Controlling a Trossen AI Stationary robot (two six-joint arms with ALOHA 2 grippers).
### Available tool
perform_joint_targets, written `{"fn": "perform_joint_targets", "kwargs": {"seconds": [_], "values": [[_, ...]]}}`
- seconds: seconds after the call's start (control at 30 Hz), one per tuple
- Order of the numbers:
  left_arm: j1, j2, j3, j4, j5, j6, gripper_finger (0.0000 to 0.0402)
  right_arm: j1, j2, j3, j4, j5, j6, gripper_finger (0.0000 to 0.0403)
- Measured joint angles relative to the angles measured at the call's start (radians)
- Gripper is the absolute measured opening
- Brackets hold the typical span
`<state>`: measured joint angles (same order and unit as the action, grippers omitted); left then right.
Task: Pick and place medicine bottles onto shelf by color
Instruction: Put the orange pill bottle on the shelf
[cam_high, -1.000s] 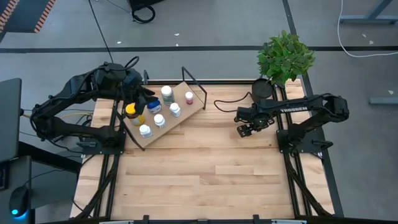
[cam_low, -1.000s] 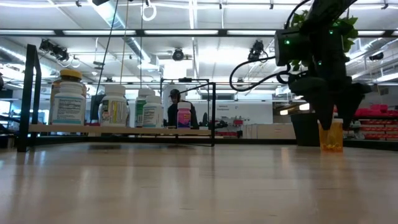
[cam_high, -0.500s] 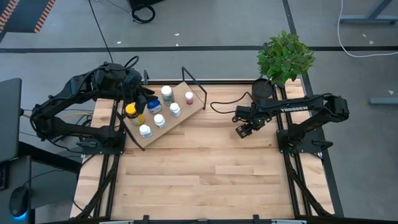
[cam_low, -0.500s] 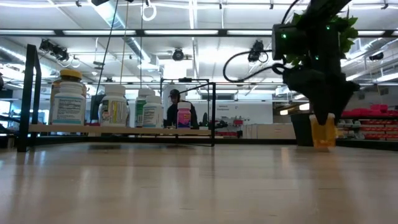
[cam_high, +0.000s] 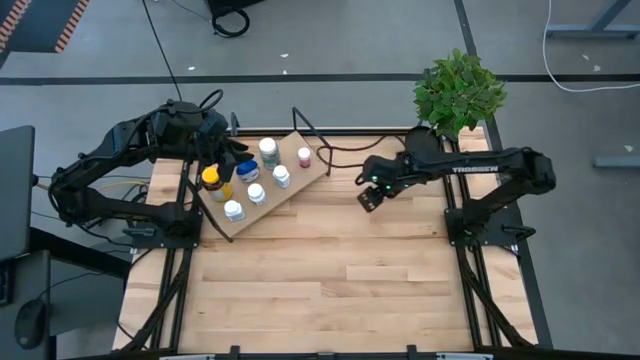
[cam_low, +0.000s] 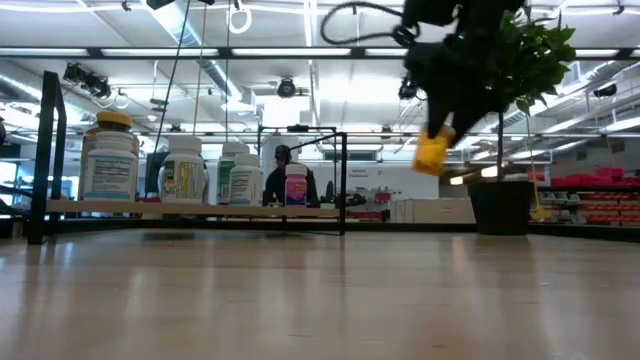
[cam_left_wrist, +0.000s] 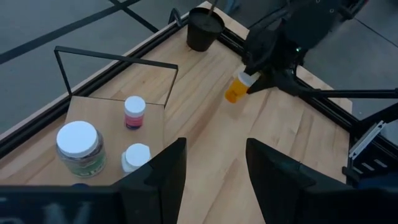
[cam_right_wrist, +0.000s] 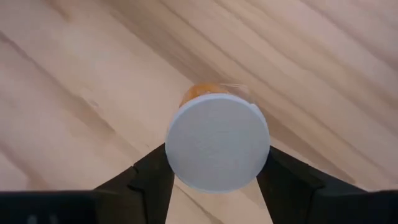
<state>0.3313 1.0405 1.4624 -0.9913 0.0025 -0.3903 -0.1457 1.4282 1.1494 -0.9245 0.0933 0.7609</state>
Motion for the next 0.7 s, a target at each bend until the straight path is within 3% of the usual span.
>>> {"fn": "perform_joint_targets", "kwargs": {"seconds": [0.37, 0.7], "values": [[0.000, 0.000, 0.000, -0.001, 0.000, 0.000, 0.0172, 0.029, 0.394, 0.482, -0.076, -0.007, -0.219, 0.0213], [0.000, 0.000, 0.000, -0.001, 0.000, -0.001, 0.0172, -0.036, 0.672, 0.892, -0.207, 0.007, -0.354, 0.0213]]}}
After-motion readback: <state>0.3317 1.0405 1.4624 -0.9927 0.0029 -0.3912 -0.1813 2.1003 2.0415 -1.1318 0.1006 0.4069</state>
